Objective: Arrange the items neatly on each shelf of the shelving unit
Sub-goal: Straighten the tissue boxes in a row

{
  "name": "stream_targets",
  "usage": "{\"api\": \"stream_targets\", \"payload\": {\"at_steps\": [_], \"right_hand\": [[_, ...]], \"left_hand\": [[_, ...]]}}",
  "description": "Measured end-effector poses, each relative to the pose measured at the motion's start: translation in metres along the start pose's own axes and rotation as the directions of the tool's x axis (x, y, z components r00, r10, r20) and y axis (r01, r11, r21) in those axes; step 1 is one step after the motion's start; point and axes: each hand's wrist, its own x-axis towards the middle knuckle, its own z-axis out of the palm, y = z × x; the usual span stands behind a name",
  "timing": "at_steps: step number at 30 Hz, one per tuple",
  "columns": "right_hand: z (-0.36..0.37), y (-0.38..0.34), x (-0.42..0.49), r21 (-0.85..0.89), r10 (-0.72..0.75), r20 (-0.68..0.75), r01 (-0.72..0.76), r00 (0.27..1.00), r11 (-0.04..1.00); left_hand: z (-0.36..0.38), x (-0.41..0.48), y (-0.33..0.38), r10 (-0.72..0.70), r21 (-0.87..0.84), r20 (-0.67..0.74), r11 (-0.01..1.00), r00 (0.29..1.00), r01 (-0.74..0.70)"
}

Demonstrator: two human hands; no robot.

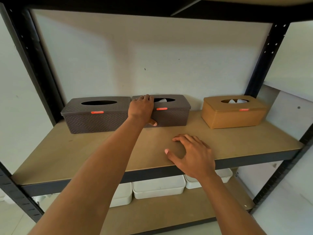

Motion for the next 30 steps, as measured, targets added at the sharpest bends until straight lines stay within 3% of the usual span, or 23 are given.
{"api": "stream_targets", "payload": {"at_steps": [12,16,18,22,26,30], "right_hand": [[-0.005,0.003,0.001,0.026,0.018,0.034,-0.019,0.999,0.999],[-0.01,0.012,0.004,0.145,-0.013,0.08,0.001,0.997,0.989],[-0.021,0.03,0.003,0.216,-0.04,0.096,0.018,0.995,0.976],[-0.054,0.103,-0.003,0.149,-0.039,0.045,0.032,0.998,0.988],[-0.076,0.187,-0.003,0.048,0.001,0.014,-0.001,1.0,0.999],[-0.069,0.223,-0.01,0.028,-0.027,0.001,0.027,1.0,0.999]], "left_hand": [[-0.004,0.011,0.008,0.004,-0.012,0.055,1.0,0.998,-0.003],[-0.003,0.011,0.032,0.098,-0.039,-0.072,0.994,0.993,-0.101],[-0.007,0.012,0.056,0.216,-0.082,-0.119,0.971,0.969,-0.226],[-0.02,0.02,0.125,0.334,-0.208,-0.2,0.904,0.921,-0.373],[-0.023,0.034,0.193,0.303,-0.281,-0.234,0.888,0.924,-0.363],[-0.02,0.042,0.222,0.199,-0.295,-0.211,0.92,0.957,-0.257]]}}
